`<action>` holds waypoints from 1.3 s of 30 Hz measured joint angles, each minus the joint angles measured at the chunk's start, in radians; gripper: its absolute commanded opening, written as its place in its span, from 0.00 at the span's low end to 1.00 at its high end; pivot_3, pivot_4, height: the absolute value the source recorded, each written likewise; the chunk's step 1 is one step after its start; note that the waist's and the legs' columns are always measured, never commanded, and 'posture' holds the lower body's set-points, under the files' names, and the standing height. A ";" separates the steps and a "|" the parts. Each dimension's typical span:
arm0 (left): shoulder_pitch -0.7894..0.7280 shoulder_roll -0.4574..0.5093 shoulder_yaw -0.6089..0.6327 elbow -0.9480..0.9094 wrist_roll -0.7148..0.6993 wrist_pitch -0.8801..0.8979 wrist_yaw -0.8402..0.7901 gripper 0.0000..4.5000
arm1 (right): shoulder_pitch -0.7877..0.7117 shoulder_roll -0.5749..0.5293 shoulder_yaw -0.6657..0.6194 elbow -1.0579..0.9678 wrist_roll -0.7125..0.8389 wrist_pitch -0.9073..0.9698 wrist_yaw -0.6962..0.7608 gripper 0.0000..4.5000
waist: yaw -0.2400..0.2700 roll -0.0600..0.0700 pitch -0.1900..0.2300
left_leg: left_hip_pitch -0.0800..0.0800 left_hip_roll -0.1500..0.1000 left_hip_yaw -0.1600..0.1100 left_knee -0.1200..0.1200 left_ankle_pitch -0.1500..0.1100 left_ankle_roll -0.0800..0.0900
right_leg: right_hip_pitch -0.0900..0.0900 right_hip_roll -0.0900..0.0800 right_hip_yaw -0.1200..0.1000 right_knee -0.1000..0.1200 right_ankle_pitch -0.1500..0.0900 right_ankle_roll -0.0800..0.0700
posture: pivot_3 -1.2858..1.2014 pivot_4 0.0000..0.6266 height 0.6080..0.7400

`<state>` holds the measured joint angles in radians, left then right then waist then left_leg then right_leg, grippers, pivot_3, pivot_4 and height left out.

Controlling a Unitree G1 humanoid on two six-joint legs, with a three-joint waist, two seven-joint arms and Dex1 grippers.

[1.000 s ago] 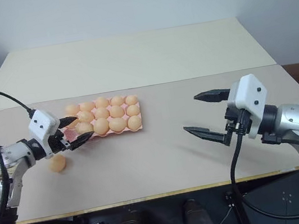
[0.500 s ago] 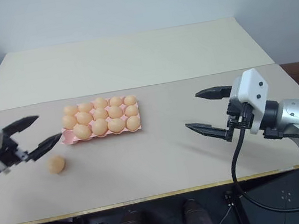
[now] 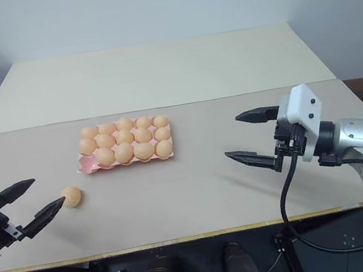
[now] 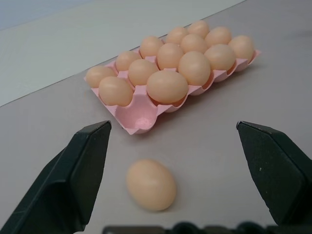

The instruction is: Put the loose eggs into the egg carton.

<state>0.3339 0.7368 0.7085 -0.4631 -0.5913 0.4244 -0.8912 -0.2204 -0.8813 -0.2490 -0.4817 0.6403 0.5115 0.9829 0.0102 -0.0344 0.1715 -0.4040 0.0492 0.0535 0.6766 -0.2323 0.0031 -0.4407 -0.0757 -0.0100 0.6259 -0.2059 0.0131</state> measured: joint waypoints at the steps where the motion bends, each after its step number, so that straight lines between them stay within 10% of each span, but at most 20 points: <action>1: 0.001 0.000 0.000 0.000 0.000 0.001 0.005 1.00 | 0.000 0.000 0.000 0.000 0.000 0.000 0.001 1.00 | -0.001 0.000 0.000 | 0.000 0.000 0.000 0.000 0.000 0.000 | 0.000 0.000 0.000 0.000 0.000 0.000 | 0.52 0.24 1.00; 21: -0.210 0.027 -0.298 0.002 0.037 0.590 0.399 1.00 | 0.024 0.000 -0.006 -0.029 0.000 -0.002 -0.003 1.00 | -0.001 0.000 0.000 | 0.001 0.000 0.000 0.000 0.000 0.000 | 0.000 0.001 0.000 0.001 0.001 0.001 | 0.52 0.24 1.00; 29: -0.209 0.049 -0.294 0.047 0.058 0.555 0.373 0.47 | 0.039 -0.001 -0.027 -0.041 0.002 -0.002 -0.005 1.00 | 0.001 0.000 0.000 | 0.001 0.000 0.000 0.000 0.000 0.000 | 0.000 0.000 0.000 0.001 0.000 -0.001 | 0.52 0.24 1.00; 39: -0.235 0.083 -0.291 0.049 0.074 0.448 0.292 0.47 | 0.066 -0.001 -0.041 -0.063 0.003 -0.002 -0.016 1.00 | 0.001 0.000 0.000 | 0.000 0.000 0.000 0.000 0.000 0.000 | 0.000 0.000 0.000 0.000 0.000 -0.001 | 0.52 0.24 1.00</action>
<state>0.0990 0.8201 0.4179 -0.4143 -0.5169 0.8723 -0.5994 -0.1545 -0.8821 -0.2900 -0.5443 0.6435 0.5099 0.9665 0.0116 -0.0349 0.1713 -0.4041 0.0489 0.0532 0.6764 -0.2323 0.0031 -0.4408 -0.0758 -0.0097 0.6262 -0.2055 0.0125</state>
